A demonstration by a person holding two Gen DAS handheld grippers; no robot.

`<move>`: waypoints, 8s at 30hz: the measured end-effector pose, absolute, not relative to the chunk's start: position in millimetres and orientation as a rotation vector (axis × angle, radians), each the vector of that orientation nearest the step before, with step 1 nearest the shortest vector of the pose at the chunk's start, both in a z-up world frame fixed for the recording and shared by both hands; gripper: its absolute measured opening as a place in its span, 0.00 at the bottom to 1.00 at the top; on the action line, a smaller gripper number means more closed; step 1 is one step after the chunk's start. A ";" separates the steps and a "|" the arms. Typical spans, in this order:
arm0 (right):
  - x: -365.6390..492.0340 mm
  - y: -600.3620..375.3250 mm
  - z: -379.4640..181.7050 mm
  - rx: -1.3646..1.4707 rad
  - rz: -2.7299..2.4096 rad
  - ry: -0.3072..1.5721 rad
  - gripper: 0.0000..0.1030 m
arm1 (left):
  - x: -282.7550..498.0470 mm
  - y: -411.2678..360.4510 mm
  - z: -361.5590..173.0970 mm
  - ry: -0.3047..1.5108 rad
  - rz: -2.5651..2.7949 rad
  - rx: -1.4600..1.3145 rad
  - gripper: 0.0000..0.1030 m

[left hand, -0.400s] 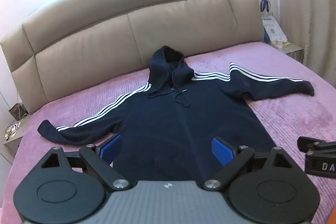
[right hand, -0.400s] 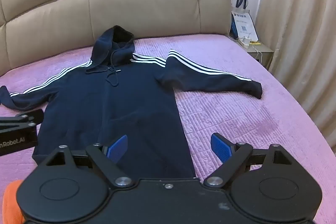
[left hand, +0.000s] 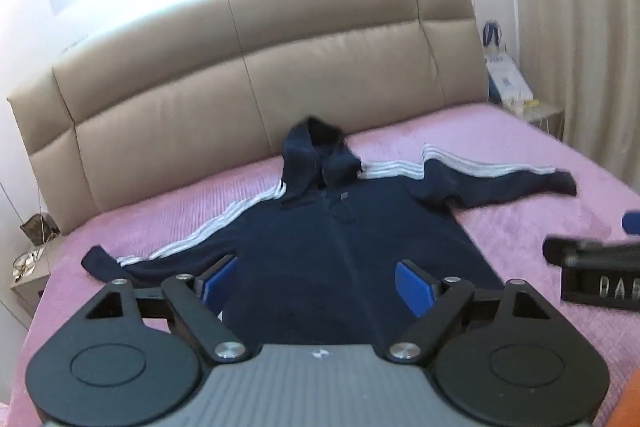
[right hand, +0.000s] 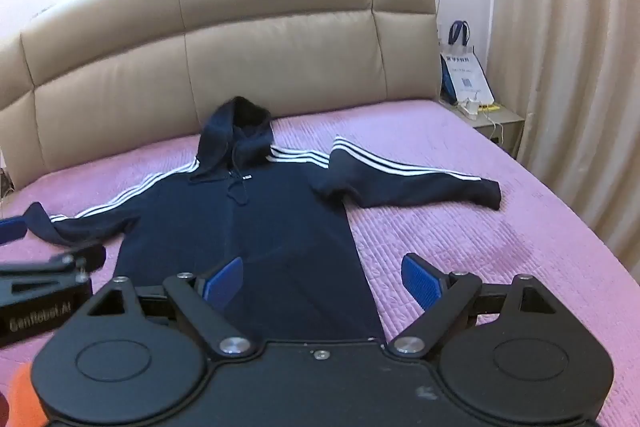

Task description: Fold large clothes

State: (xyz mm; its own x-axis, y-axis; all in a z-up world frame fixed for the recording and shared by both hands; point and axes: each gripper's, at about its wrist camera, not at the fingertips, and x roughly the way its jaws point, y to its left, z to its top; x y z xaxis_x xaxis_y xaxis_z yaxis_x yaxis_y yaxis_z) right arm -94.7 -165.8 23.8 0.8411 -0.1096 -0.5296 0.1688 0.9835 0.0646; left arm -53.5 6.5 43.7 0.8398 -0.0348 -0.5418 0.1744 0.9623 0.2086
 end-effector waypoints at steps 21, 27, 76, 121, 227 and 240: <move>-74.6 -144.5 -1.5 0.179 -0.217 0.660 0.99 | 12.3 35.5 -3.9 0.624 -0.147 0.160 0.85; -60.0 -149.9 -1.2 0.213 -0.170 0.654 0.99 | 4.6 38.8 -14.2 0.654 -0.070 0.182 0.85; -73.1 -119.8 -36.9 0.070 -0.116 0.644 0.99 | 44.5 112.5 -94.9 0.639 0.013 -0.053 0.86; 249.3 -591.3 -219.2 0.801 -0.566 0.614 0.98 | 248.7 -0.8 -241.4 0.770 -0.130 0.188 0.86; 256.3 -73.7 -237.2 0.026 0.063 0.598 0.76 | 296.1 361.4 -97.8 0.412 0.233 -0.242 0.07; 162.2 -214.6 -121.2 0.185 0.020 0.544 0.75 | 278.7 56.3 -107.9 0.454 -0.400 -0.191 0.37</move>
